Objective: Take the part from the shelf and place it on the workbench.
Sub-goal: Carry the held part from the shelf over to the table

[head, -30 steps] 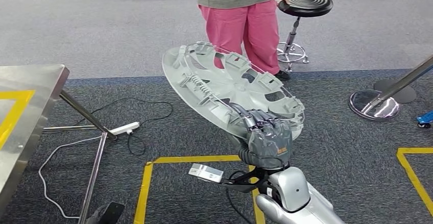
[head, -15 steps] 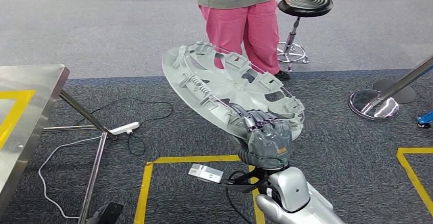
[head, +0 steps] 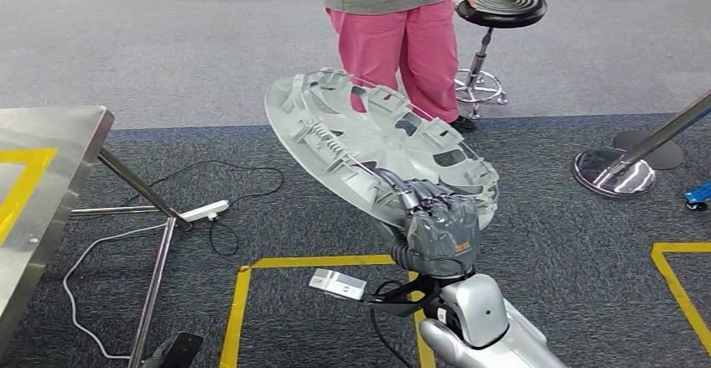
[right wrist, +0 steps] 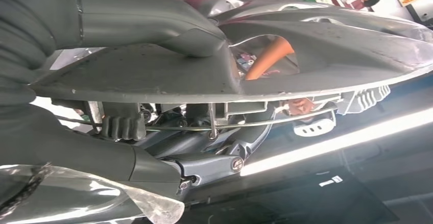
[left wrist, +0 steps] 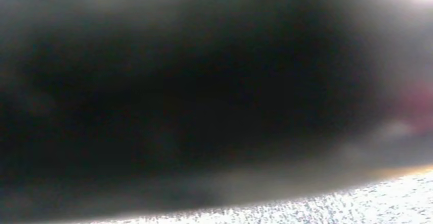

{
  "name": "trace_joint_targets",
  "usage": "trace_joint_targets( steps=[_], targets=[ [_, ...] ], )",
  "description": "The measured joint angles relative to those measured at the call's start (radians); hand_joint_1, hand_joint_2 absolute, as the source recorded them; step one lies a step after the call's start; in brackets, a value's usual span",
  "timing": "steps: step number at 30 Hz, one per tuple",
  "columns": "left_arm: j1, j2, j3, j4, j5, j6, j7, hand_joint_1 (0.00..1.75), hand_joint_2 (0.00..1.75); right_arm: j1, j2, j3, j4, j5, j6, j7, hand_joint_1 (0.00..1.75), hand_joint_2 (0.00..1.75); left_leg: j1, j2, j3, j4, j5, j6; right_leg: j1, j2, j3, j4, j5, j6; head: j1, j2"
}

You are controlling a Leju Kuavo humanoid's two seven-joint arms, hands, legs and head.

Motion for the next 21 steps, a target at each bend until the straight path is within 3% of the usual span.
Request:
trace_joint_targets(
  steps=[5, 10, 12, 14, 15, 16, 17, 19, 21],
  targets=[
    [-0.001, 0.000, 0.000, 0.000, -0.002, 0.000, 0.000, 0.00, 0.00, -0.001, 0.000, 0.000, 0.000, -0.004, 0.000, 0.000, 1.75, 1.75, -0.004, 0.000, -0.001, 0.003, -0.003, 0.006, -0.004, 0.000, 0.001, 0.000, 0.001, 0.006, 0.000, 0.000],
    [0.000, 0.000, 0.000, 0.000, -0.003, 0.001, 0.000, 0.00, 0.00, -0.004, 0.000, 0.000, -0.001, -0.004, 0.001, 0.000, 1.75, 1.75, -0.003, -0.002, 0.008, -0.011, 0.000, 0.026, -0.008, 0.007, -0.001, 0.007, -0.011, 0.021, 0.000, 0.000],
    [-0.003, -0.001, 0.000, 0.000, -0.004, 0.001, 0.000, 0.00, 0.00, -0.005, 0.000, 0.000, -0.002, -0.004, 0.000, -0.001, 1.75, 1.75, 0.002, -0.005, 0.018, -0.023, 0.004, 0.035, -0.009, 0.033, -0.040, 0.087, -0.055, 0.023, 0.004, 0.000],
    [-0.006, -0.001, 0.000, 0.000, -0.004, 0.002, 0.000, 0.00, 0.00, -0.004, 0.000, 0.001, -0.002, -0.003, 0.000, -0.003, 1.75, 1.75, 0.000, -0.010, 0.019, -0.024, 0.003, 0.038, -0.008, 0.051, -0.111, 0.224, -0.111, 0.022, 0.005, 0.000],
    [-0.006, -0.002, 0.001, 0.000, -0.005, 0.002, 0.001, 0.00, 0.00, -0.002, 0.000, 0.000, -0.002, -0.003, 0.000, -0.003, 1.75, 1.75, 0.000, -0.013, 0.020, -0.023, 0.002, 0.038, -0.008, 0.054, -0.141, 0.274, -0.123, 0.022, 0.005, 0.000],
    [-0.005, -0.002, 0.001, 0.000, -0.006, 0.002, 0.001, 0.00, 0.00, 0.001, -0.001, 0.000, -0.002, -0.004, 0.000, -0.002, 1.75, 1.75, -0.001, -0.017, 0.021, -0.023, 0.001, 0.037, -0.008, 0.054, -0.154, 0.288, -0.115, 0.022, 0.005, 0.000],
    [-0.005, -0.002, 0.001, 0.000, -0.008, 0.002, 0.001, 0.00, 0.00, 0.003, -0.001, 0.000, -0.002, -0.004, 0.000, -0.001, 1.75, 1.75, -0.001, -0.021, 0.023, -0.022, -0.001, 0.035, -0.009, 0.055, -0.146, 0.260, -0.087, 0.021, 0.006, 0.000],
    [-0.005, -0.004, 0.001, 0.000, -0.010, 0.003, 0.002, 0.00, 0.00, 0.004, -0.001, 0.000, -0.002, -0.004, 0.000, -0.001, 1.75, 1.75, 0.000, -0.029, 0.029, -0.020, -0.007, 0.027, -0.010, 0.056, -0.085, 0.125, -0.013, 0.019, 0.006, 0.000],
    [-0.005, -0.003, 0.001, 0.000, -0.011, 0.005, 0.004, 0.00, 0.00, 0.003, -0.001, 0.000, -0.002, -0.004, 0.000, -0.002, 1.75, 1.75, -0.002, -0.033, 0.029, -0.013, -0.012, 0.016, -0.010, 0.061, -0.034, 0.026, 0.018, 0.014, 0.006, 0.000]
  ],
)
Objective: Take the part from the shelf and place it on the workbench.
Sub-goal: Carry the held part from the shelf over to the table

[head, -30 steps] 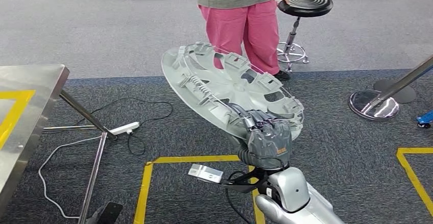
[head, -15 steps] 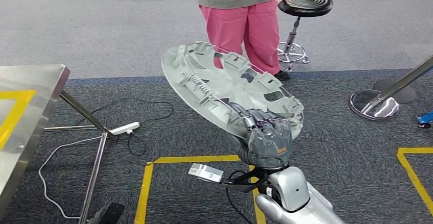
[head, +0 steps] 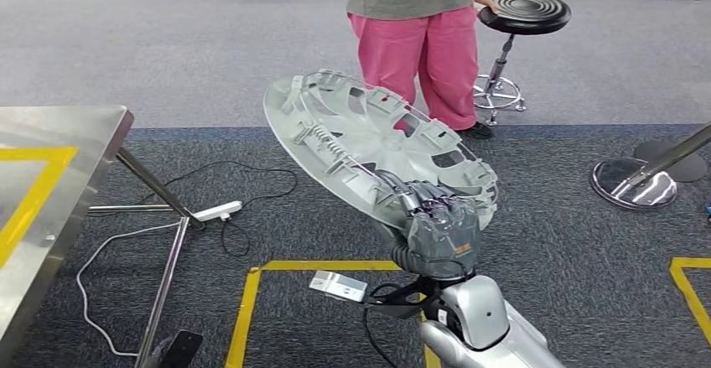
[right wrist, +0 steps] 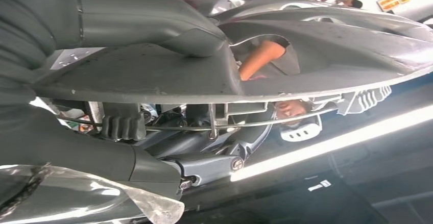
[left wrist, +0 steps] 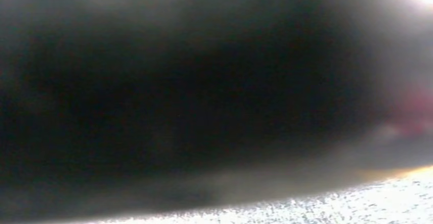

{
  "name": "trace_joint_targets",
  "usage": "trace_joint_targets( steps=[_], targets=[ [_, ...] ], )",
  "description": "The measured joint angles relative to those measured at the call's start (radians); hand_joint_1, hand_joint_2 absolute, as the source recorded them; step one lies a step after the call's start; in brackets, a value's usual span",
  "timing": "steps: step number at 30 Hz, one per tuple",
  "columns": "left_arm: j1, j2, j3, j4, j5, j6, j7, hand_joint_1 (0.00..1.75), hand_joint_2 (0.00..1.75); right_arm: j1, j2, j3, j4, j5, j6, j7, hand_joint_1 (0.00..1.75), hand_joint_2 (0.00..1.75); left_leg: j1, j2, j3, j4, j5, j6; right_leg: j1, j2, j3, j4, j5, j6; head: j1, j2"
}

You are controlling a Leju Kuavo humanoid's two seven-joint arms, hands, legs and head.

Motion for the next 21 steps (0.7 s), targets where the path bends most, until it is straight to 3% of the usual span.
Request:
trace_joint_targets(
  steps=[3, 5, 8, 9, 10, 11, 13, 15, 19, 21],
  targets=[
    [0.002, 0.001, 0.000, 0.000, 0.000, 0.002, 0.002, 0.00, 0.00, 0.003, 0.000, 0.000, 0.000, 0.000, 0.000, 0.001, 1.75, 1.75, 0.001, -0.001, -0.004, 0.005, -0.004, -0.011, 0.004, 0.002, 0.011, -0.014, -0.004, -0.016, -0.003, 0.000],
    [0.003, 0.001, 0.001, 0.000, -0.001, 0.002, 0.002, 0.00, 0.00, 0.002, 0.000, -0.001, 0.000, -0.001, 0.000, 0.001, 1.75, 1.75, 0.004, 0.005, -0.015, 0.035, -0.025, -0.020, 0.002, 0.000, 0.015, -0.016, -0.005, -0.028, -0.006, 0.000],
    [0.003, -0.001, 0.002, 0.000, -0.003, 0.002, 0.002, 0.00, 0.00, 0.002, 0.001, -0.001, 0.000, -0.001, 0.000, 0.001, 1.75, 1.75, 0.008, 0.013, -0.102, 0.217, -0.107, -0.031, 0.004, -0.005, 0.024, -0.018, -0.011, -0.042, -0.009, 0.000],
    [0.004, -0.001, 0.003, 0.000, -0.003, 0.002, 0.002, 0.00, 0.00, 0.002, 0.001, -0.001, 0.000, -0.001, 0.000, 0.001, 1.75, 1.75, 0.008, 0.014, -0.135, 0.278, -0.125, -0.032, 0.005, -0.006, 0.026, -0.018, -0.013, -0.044, -0.009, 0.000],
    [0.005, -0.001, 0.004, 0.000, -0.003, 0.002, 0.002, 0.00, 0.00, 0.002, 0.001, -0.001, 0.000, -0.002, 0.001, 0.001, 1.75, 1.75, 0.009, 0.014, -0.154, 0.306, -0.123, -0.032, 0.007, -0.006, 0.030, -0.018, -0.016, -0.046, -0.009, 0.000],
    [0.005, -0.001, 0.004, 0.000, -0.004, 0.002, 0.002, 0.00, 0.00, 0.002, 0.001, -0.001, 0.000, -0.002, 0.002, 0.001, 1.75, 1.75, 0.009, 0.014, -0.155, 0.295, -0.101, -0.030, 0.007, -0.006, 0.034, -0.018, -0.019, -0.046, -0.009, 0.000],
    [0.005, -0.001, 0.005, 0.000, -0.004, 0.002, 0.002, 0.00, 0.00, 0.002, 0.001, -0.001, 0.000, -0.004, 0.003, 0.001, 1.75, 1.75, 0.008, 0.014, -0.108, 0.175, -0.018, -0.022, 0.008, -0.006, 0.046, -0.018, -0.027, -0.044, -0.009, 0.000],
    [0.004, 0.000, 0.006, 0.000, -0.006, 0.002, 0.002, 0.00, 0.00, 0.000, 0.001, -0.001, -0.001, -0.004, 0.003, 0.001, 1.75, 1.75, 0.004, 0.016, -0.056, 0.059, 0.029, -0.014, 0.012, -0.006, 0.051, -0.017, -0.035, -0.036, -0.009, 0.000],
    [0.006, 0.001, 0.007, 0.000, -0.008, 0.002, 0.002, 0.00, 0.00, -0.001, 0.001, -0.001, -0.002, -0.006, 0.002, 0.001, 1.75, 1.75, 0.001, 0.016, -0.037, 0.014, 0.020, -0.002, 0.013, -0.007, 0.046, -0.017, -0.043, -0.016, -0.008, 0.000],
    [0.006, 0.001, 0.008, 0.000, -0.009, 0.002, 0.000, 0.00, 0.00, -0.001, 0.001, -0.001, -0.002, -0.007, 0.000, 0.000, 1.75, 1.75, 0.005, 0.015, -0.030, 0.005, 0.019, 0.006, 0.012, -0.006, 0.017, 0.036, -0.073, -0.008, -0.006, 0.000]
  ],
)
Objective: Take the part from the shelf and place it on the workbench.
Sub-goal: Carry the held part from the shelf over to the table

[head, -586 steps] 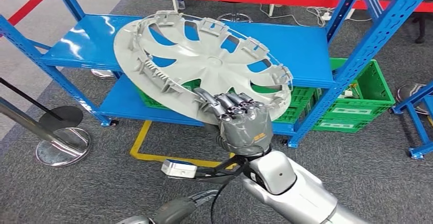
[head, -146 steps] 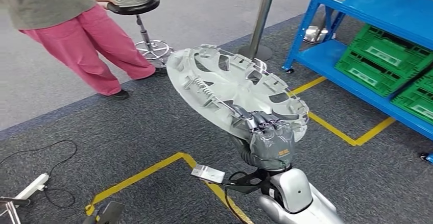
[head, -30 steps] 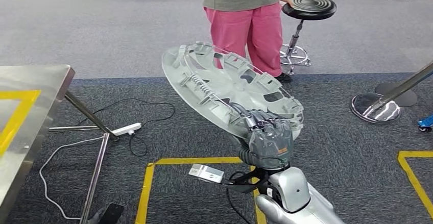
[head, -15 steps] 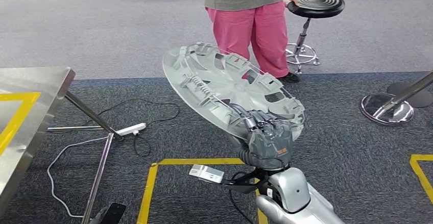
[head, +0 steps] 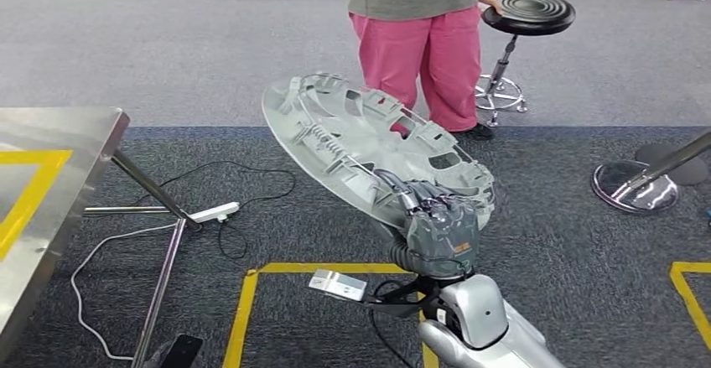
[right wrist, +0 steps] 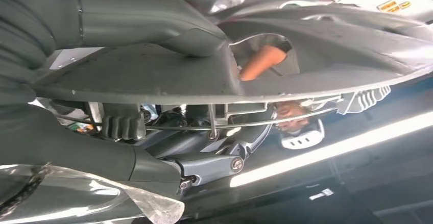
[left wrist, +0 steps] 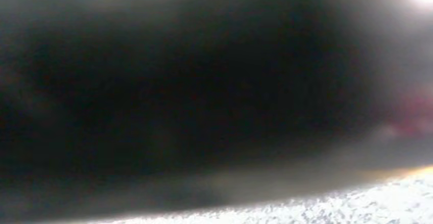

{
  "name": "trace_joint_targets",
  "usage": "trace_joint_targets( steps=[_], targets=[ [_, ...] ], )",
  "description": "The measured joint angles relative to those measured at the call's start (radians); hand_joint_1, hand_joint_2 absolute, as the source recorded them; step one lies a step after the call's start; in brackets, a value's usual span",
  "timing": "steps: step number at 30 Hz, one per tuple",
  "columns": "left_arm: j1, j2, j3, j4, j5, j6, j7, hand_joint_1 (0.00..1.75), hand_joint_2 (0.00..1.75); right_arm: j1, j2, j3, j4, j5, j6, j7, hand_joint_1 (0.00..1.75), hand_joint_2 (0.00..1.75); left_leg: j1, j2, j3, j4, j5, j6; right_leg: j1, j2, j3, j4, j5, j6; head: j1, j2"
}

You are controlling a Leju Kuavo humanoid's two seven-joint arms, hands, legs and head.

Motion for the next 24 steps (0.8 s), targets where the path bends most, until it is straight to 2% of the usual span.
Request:
trace_joint_targets(
  steps=[3, 4, 5, 6, 7, 8, 9, 10, 14, 15, 16, 18, 19, 20, 21, 23, 24],
  targets=[
    [-0.003, 0.000, 0.003, 0.000, 0.000, -0.001, -0.002, 0.00, 0.00, 0.000, 0.000, 0.000, 0.000, -0.001, 0.001, -0.002, 1.75, 1.75, -0.001, 0.000, 0.007, -0.001, -0.006, 0.010, -0.002, 0.001, -0.115, 0.199, -0.072, 0.006, 0.002, 0.000],
    [-0.003, 0.000, 0.004, 0.000, 0.000, -0.001, -0.003, 0.00, 0.00, 0.001, 0.000, 0.000, 0.000, -0.002, 0.002, -0.002, 1.75, 1.75, -0.002, -0.001, 0.010, -0.001, -0.009, 0.012, -0.002, 0.001, -0.143, 0.239, -0.073, 0.008, 0.001, 0.000],
    [-0.003, 0.000, 0.004, 0.000, -0.001, -0.002, -0.003, 0.00, 0.00, 0.002, 0.000, 0.000, 0.000, -0.002, 0.002, -0.001, 1.75, 1.75, -0.003, -0.002, 0.015, -0.001, -0.012, 0.012, -0.002, 0.001, -0.153, 0.238, -0.053, 0.008, 0.002, 0.000],
    [-0.002, -0.001, 0.005, 0.000, -0.001, -0.002, -0.003, 0.00, 0.00, 0.002, 0.000, 0.000, 0.000, -0.003, 0.002, -0.001, 1.75, 1.75, -0.003, -0.003, 0.021, -0.001, -0.016, 0.010, -0.002, 0.001, -0.139, 0.195, -0.015, 0.007, 0.002, 0.000],
    [-0.003, -0.001, 0.005, 0.000, -0.001, -0.002, -0.003, 0.00, 0.00, 0.002, 0.000, 0.000, 0.000, -0.003, 0.002, -0.002, 1.75, 1.75, -0.003, -0.005, 0.028, -0.001, -0.021, 0.008, -0.002, 0.001, -0.110, 0.124, 0.030, 0.006, 0.002, 0.000],
    [-0.003, -0.001, 0.005, 0.000, -0.001, -0.003, -0.004, 0.00, 0.00, 0.001, 0.000, 0.000, 0.000, -0.003, 0.002, -0.002, 1.75, 1.75, -0.005, -0.006, 0.033, 0.000, -0.026, 0.005, -0.002, 0.001, -0.076, 0.054, 0.063, 0.003, 0.002, 0.000],
    [-0.004, -0.001, 0.005, 0.000, -0.001, -0.003, -0.004, 0.00, 0.00, 0.000, 0.000, 0.001, 0.000, -0.003, 0.002, -0.002, 1.75, 1.75, -0.006, -0.007, 0.036, 0.002, -0.030, 0.001, -0.001, 0.002, -0.048, -0.001, 0.083, 0.000, 0.002, 0.000],
    [-0.005, -0.001, 0.006, 0.000, -0.001, -0.003, -0.004, 0.00, 0.00, -0.001, 0.000, 0.001, -0.001, -0.002, 0.002, -0.002, 1.75, 1.75, -0.008, -0.007, 0.035, 0.004, -0.032, -0.003, -0.001, 0.002, -0.032, -0.032, 0.088, -0.003, 0.001, 0.000],
    [-0.005, 0.000, 0.006, 0.000, -0.001, -0.003, -0.004, 0.00, 0.00, -0.001, 0.000, 0.000, -0.002, -0.003, 0.002, 0.000, 1.75, 1.75, -0.006, -0.007, 0.029, 0.020, -0.048, -0.020, -0.002, 0.004, -0.020, -0.049, 0.082, -0.023, -0.004, 0.000],
    [-0.005, -0.001, 0.006, 0.000, -0.001, -0.003, -0.004, 0.00, 0.00, -0.002, 0.000, 0.000, -0.003, -0.003, 0.002, 0.000, 1.75, 1.75, -0.004, -0.005, 0.017, 0.049, -0.066, -0.026, -0.004, 0.003, -0.016, -0.052, 0.082, -0.029, -0.006, 0.000],
    [-0.006, -0.001, 0.006, 0.000, -0.001, -0.003, -0.004, 0.00, 0.00, -0.003, 0.001, 0.000, -0.004, -0.003, 0.002, 0.000, 1.75, 1.75, -0.002, -0.004, -0.008, 0.102, -0.093, -0.031, -0.005, 0.001, -0.013, -0.054, 0.081, -0.033, -0.008, 0.000],
    [-0.005, -0.002, 0.006, 0.000, -0.001, -0.003, -0.004, 0.00, 0.00, -0.004, 0.001, 0.000, -0.005, -0.002, 0.003, -0.001, 1.75, 1.75, 0.002, -0.002, -0.080, 0.240, -0.148, -0.039, -0.003, 0.000, -0.009, -0.054, 0.077, -0.038, -0.010, 0.000],
    [-0.004, -0.002, 0.006, 0.000, -0.001, -0.003, -0.004, 0.00, 0.00, -0.004, 0.001, 0.000, -0.005, -0.002, 0.003, -0.002, 1.75, 1.75, 0.004, -0.002, -0.108, 0.288, -0.158, -0.041, -0.003, 0.000, -0.007, -0.054, 0.075, -0.039, -0.010, 0.000],
    [-0.003, -0.002, 0.006, 0.000, -0.001, -0.003, -0.004, 0.00, 0.00, -0.003, 0.001, 0.000, -0.005, -0.002, 0.003, -0.002, 1.75, 1.75, 0.006, -0.002, -0.119, 0.300, -0.147, -0.042, -0.003, 0.000, -0.004, -0.054, 0.073, -0.039, -0.010, 0.000],
    [-0.002, -0.002, 0.006, 0.000, -0.001, -0.003, -0.004, 0.00, 0.00, -0.003, 0.001, 0.000, -0.005, -0.002, 0.003, -0.002, 1.75, 1.75, 0.007, -0.001, -0.111, 0.272, -0.117, -0.041, -0.003, 0.001, 0.000, -0.054, 0.070, -0.038, -0.010, 0.000],
    [-0.003, -0.002, 0.006, 0.000, -0.001, -0.003, -0.004, 0.00, 0.00, -0.003, 0.001, 0.000, -0.005, -0.002, 0.003, -0.002, 1.75, 1.75, 0.007, 0.001, -0.054, 0.140, -0.036, -0.038, -0.002, 0.002, 0.011, -0.054, 0.062, -0.033, -0.009, 0.000],
    [-0.003, -0.002, 0.006, 0.000, -0.001, -0.003, -0.004, 0.00, 0.00, -0.004, 0.001, 0.000, -0.005, -0.002, 0.003, -0.002, 1.75, 1.75, 0.006, 0.002, -0.027, 0.077, -0.011, -0.034, 0.000, 0.002, 0.014, -0.053, 0.059, -0.029, -0.009, 0.000]
  ],
)
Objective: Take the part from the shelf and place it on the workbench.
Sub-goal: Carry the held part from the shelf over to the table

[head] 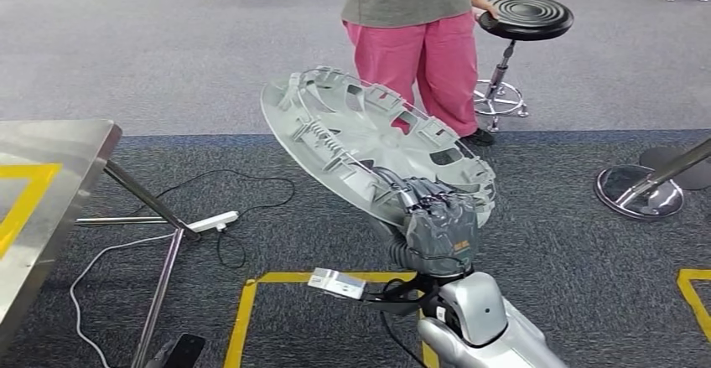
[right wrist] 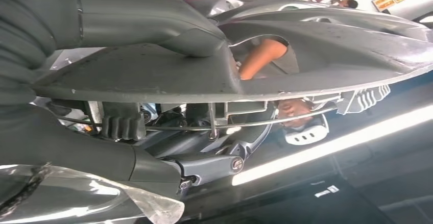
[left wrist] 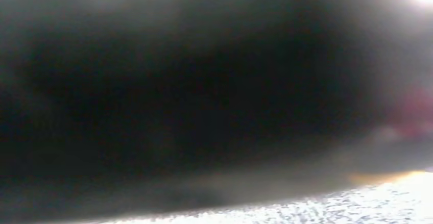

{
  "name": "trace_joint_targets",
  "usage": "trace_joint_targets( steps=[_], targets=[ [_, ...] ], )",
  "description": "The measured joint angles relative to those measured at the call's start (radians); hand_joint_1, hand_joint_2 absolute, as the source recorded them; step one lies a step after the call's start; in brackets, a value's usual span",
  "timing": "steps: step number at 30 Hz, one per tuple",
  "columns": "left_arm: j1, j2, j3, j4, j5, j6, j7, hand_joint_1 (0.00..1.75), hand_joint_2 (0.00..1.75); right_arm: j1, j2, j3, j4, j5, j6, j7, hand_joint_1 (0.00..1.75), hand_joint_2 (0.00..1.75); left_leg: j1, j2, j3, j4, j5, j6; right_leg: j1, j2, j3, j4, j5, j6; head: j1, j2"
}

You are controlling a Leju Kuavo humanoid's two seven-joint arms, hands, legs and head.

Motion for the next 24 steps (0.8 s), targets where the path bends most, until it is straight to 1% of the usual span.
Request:
trace_joint_targets(
  steps=[1, 2, 4, 5, 6, 7, 8, 9, 10, 11, 12, 13, 14, 15, 16, 17, 19, 20, 21, 22, 23, 24],
  targets=[
    [-0.001, 0.000, 0.000, 0.000, 0.000, 0.000, 0.000, 0.00, 0.00, -0.001, 0.000, 0.000, 0.000, 0.000, 0.000, 0.000, 1.75, 1.75, -0.002, 0.001, 0.017, -0.040, 0.010, 0.004, 0.001, 0.000, 0.000, 0.000, -0.002, 0.005, 0.000, 0.000],
    [-0.001, 0.000, 0.000, 0.000, 0.000, 0.000, 0.000, 0.00, 0.00, -0.002, 0.000, 0.000, 0.000, 0.000, 0.000, 0.000, 1.75, 1.75, -0.004, 0.002, 0.022, -0.055, 0.006, 0.008, 0.002, 0.000, -0.001, 0.000, -0.003, 0.010, 0.001, 0.000],
    [0.000, 0.000, 0.000, 0.000, 0.000, 0.001, 0.000, 0.00, 0.00, -0.002, 0.000, 0.000, -0.001, 0.000, 0.000, 0.000, 1.75, 1.75, -0.005, 0.002, 0.024, -0.065, 0.004, 0.018, 0.001, -0.002, -0.005, -0.002, -0.006, 0.022, 0.001, 0.000],
    [0.001, 0.000, 0.000, 0.000, 0.000, 0.002, 0.000, 0.00, 0.00, -0.002, 0.000, 0.000, -0.001, 0.000, 0.000, 0.000, 1.75, 1.75, -0.005, 0.001, 0.027, -0.069, 0.004, 0.025, 0.000, -0.002, -0.010, 0.006, -0.014, 0.027, 0.002, 0.000],
    [0.001, 0.000, 0.000, 0.000, 0.000, 0.002, 0.000, 0.00, 0.00, -0.002, 0.000, 0.000, -0.002, 0.000, 0.000, 0.000, 1.75, 1.75, -0.003, 0.001, 0.031, -0.073, 0.004, 0.031, -0.001, -0.002, -0.022, 0.031, -0.029, 0.031, 0.003, 0.000],
    [0.000, 0.000, 0.001, 0.000, 0.000, 0.002, 0.000, 0.00, 0.00, -0.003, 0.000, 0.001, -0.002, 0.000, 0.000, 0.000, 1.75, 1.75, -0.002, 0.001, 0.035, -0.076, 0.004, 0.037, -0.001, -0.001, -0.047, 0.078, -0.052, 0.034, 0.004, 0.000],
    [0.000, 0.001, 0.001, 0.000, 0.000, 0.002, 0.000, 0.00, 0.00, -0.002, 0.000, 0.001, -0.002, 0.001, 0.000, -0.001, 1.75, 1.75, -0.004, 0.001, 0.037, -0.076, 0.001, 0.041, -0.001, -0.001, -0.080, 0.144, -0.079, 0.035, 0.006, 0.000],
    [0.000, 0.002, 0.001, 0.000, 0.000, 0.002, 0.000, 0.00, 0.00, -0.001, 0.000, 0.000, -0.002, 0.001, 0.000, 0.000, 1.75, 1.75, -0.005, 0.001, 0.038, -0.076, -0.001, 0.045, -0.001, -0.001, -0.120, 0.216, -0.104, 0.036, 0.006, 0.000],
    [0.001, 0.002, 0.001, 0.000, 0.000, 0.002, 0.000, 0.00, 0.00, 0.001, 0.000, 0.000, -0.002, 0.001, 0.000, 0.000, 1.75, 1.75, -0.007, 0.001, 0.040, -0.076, -0.003, 0.047, -0.002, -0.001, -0.154, 0.272, -0.117, 0.036, 0.006, 0.000],
    [0.001, 0.002, 0.001, 0.000, 0.000, 0.002, 0.000, 0.00, 0.00, 0.002, 0.000, 0.000, -0.001, 0.001, 0.000, 0.000, 1.75, 1.75, -0.009, 0.000, 0.043, -0.076, -0.005, 0.048, -0.002, -0.001, -0.174, 0.294, -0.110, 0.036, 0.006, 0.000],
    [0.002, 0.001, 0.001, 0.000, 0.000, 0.001, 0.000, 0.00, 0.00, 0.003, -0.001, -0.001, -0.001, 0.001, 0.000, 0.000, 1.75, 1.75, -0.010, -0.001, 0.048, -0.076, -0.008, 0.048, -0.001, -0.001, -0.172, 0.275, -0.084, 0.034, 0.006, 0.000],
    [0.002, 0.001, 0.001, 0.000, 0.000, 0.001, 0.000, 0.00, 0.00, 0.004, -0.001, -0.001, -0.001, 0.001, 0.000, 0.000, 1.75, 1.75, -0.011, -0.002, 0.053, -0.076, -0.012, 0.046, -0.001, -0.001, -0.150, 0.217, -0.044, 0.031, 0.006, 0.000],
    [0.001, 0.000, 0.001, 0.000, 0.000, 0.001, 0.000, 0.00, 0.00, 0.004, -0.001, -0.001, -0.001, 0.001, -0.001, 0.000, 1.75, 1.75, -0.011, -0.003, 0.059, -0.076, -0.017, 0.044, -0.001, -0.001, -0.117, 0.144, -0.006, 0.028, 0.006, 0.000],
    [0.000, 0.000, 0.001, 0.000, 0.000, 0.001, 0.000, 0.00, 0.00, 0.003, -0.001, 0.000, -0.001, 0.000, -0.001, 0.000, 1.75, 1.75, -0.013, -0.005, 0.062, -0.074, -0.021, 0.041, 0.000, -0.001, -0.083, 0.077, 0.020, 0.025, 0.006, 0.000],
    [0.000, 0.000, 0.002, 0.000, 0.000, 0.001, 0.000, 0.00, 0.00, 0.002, -0.001, 0.000, -0.001, 0.000, -0.001, -0.001, 1.75, 1.75, -0.015, -0.005, 0.064, -0.073, -0.024, 0.037, 0.001, 0.000, -0.058, 0.032, 0.032, 0.022, 0.006, 0.000],
    [-0.001, 0.000, 0.002, 0.000, -0.001, 0.001, 0.000, 0.00, 0.00, 0.001, 0.000, 0.000, -0.001, 0.000, -0.001, 0.000, 1.75, 1.75, -0.016, -0.006, 0.064, -0.072, -0.025, 0.033, 0.002, 0.000, -0.045, 0.011, 0.032, 0.020, 0.006, 0.000],
    [-0.001, 0.001, 0.002, 0.000, -0.001, 0.001, 0.000, 0.00, 0.00, 0.001, 0.000, -0.001, -0.001, 0.000, -0.001, 0.000, 1.75, 1.75, -0.016, -0.006, 0.063, -0.071, -0.028, 0.025, 0.003, 0.001, -0.040, 0.005, 0.028, 0.014, 0.004, 0.000],
    [-0.001, 0.001, 0.002, 0.000, -0.001, 0.001, 0.000, 0.00, 0.00, 0.002, 0.000, -0.002, -0.001, -0.001, -0.002, 0.001, 1.75, 1.75, -0.015, -0.006, 0.062, -0.066, -0.034, 0.020, 0.001, 0.002, -0.038, 0.002, 0.028, 0.010, 0.003, 0.000],
    [-0.002, 0.001, 0.002, 0.000, -0.001, 0.001, 0.000, 0.00, 0.00, 0.001, 0.000, -0.002, 0.000, -0.001, -0.002, 0.001, 1.75, 1.75, -0.014, -0.005, 0.055, -0.047, -0.047, 0.014, -0.001, 0.001, -0.034, -0.001, 0.027, 0.005, 0.001, 0.000],
    [-0.003, 0.001, 0.002, 0.000, -0.001, 0.001, -0.001, 0.00, 0.00, -0.001, 0.000, -0.002, 0.000, 0.000, -0.002, 0.001, 1.75, 1.75, -0.012, -0.005, 0.038, -0.008, -0.069, 0.008, -0.003, 0.000, -0.029, -0.004, 0.026, 0.000, -0.001, 0.000],
    [-0.004, 0.001, 0.002, 0.000, -0.001, 0.001, -0.001, 0.00, 0.00, -0.002, 0.000, -0.002, 0.000, 0.000, -0.002, 0.000, 1.75, 1.75, -0.009, -0.004, 0.009, 0.052, -0.097, 0.003, -0.003, -0.001, -0.026, -0.005, 0.024, -0.004, -0.003, 0.000],
    [-0.004, 0.000, 0.002, 0.000, -0.001, 0.000, -0.001, 0.00, 0.00, -0.002, 0.000, -0.002, 0.000, 0.000, -0.002, -0.001, 1.75, 1.75, -0.007, -0.003, -0.028, 0.123, -0.126, -0.001, -0.003, -0.002, -0.024, -0.004, 0.022, -0.007, -0.004, 0.000]
  ],
)
